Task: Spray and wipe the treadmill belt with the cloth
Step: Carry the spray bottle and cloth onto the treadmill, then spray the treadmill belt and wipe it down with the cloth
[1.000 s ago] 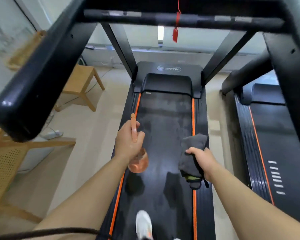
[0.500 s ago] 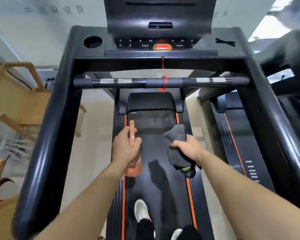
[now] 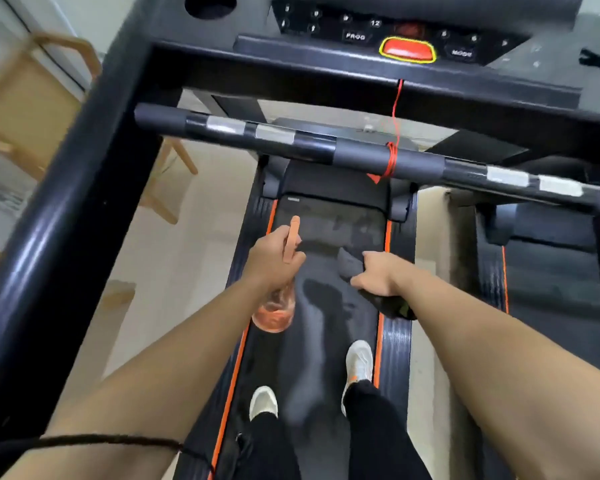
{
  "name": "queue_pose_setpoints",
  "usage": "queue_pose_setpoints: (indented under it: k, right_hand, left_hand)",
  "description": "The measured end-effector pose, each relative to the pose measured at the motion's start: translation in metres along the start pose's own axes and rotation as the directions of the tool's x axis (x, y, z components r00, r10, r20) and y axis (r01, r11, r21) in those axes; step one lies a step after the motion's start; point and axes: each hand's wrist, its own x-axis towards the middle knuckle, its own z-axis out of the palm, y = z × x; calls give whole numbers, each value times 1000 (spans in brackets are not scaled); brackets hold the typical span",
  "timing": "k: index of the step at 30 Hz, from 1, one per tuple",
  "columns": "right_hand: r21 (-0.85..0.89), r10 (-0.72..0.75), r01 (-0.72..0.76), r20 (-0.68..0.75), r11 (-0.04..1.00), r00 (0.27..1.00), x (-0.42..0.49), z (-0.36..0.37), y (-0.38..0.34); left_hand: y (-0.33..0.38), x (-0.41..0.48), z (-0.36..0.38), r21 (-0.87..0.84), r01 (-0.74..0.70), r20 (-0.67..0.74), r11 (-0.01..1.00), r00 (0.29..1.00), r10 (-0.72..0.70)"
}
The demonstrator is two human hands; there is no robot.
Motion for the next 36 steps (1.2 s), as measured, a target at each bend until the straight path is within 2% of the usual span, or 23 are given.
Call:
queue_pose_setpoints:
  k: [3, 7, 13, 20, 24, 27, 29, 30, 32, 34, 36]
  right_hand:
    - [-198, -36, 63, 135, 978, 990, 68, 6, -5]
    - [-333, -60, 121, 186, 935, 981, 146, 24, -7]
    - [-435, -97, 177, 200, 883, 975, 266, 68, -10]
    - [-511, -94, 210, 244, 834, 965, 423, 122, -5]
    - [-573, -137, 207, 164, 793, 977, 506, 135, 22]
    - [-615, -228, 250, 116, 748, 967, 570, 155, 50]
    - [-650, -321, 260, 26, 714, 947, 613, 165, 71]
    - [-671, -384, 251, -55, 698, 922, 634, 169, 85]
    - [-709, -528, 204, -272, 675, 805, 678, 173, 119]
    - [-665, -536, 137, -443, 734, 719, 717, 184, 158]
    - [-510, -425, 129, -523, 851, 739, 748, 205, 190]
  left_hand:
    - [-36, 34, 29, 38, 57, -29, 998, 998, -56]
    - [-81, 66, 60, 28, 122, -64, 992, 991, -120]
    - [-171, 114, 94, -80, 233, -117, 969, 963, -241]
    - [-289, 194, 138, -15, 210, -167, 978, 963, -209]
    - [-339, 240, 173, 0, 183, -137, 983, 974, -182]
    - [-364, 283, 206, -4, 167, -65, 986, 984, -167]
    - [-376, 317, 230, -22, 165, -45, 986, 985, -166]
    - [-382, 335, 244, -35, 170, -41, 985, 984, -171]
    - [-393, 373, 268, -56, 166, -39, 985, 985, -168]
    - [-402, 410, 291, -94, 160, -24, 983, 986, -163]
    - [-407, 441, 308, -143, 160, 3, 977, 987, -161]
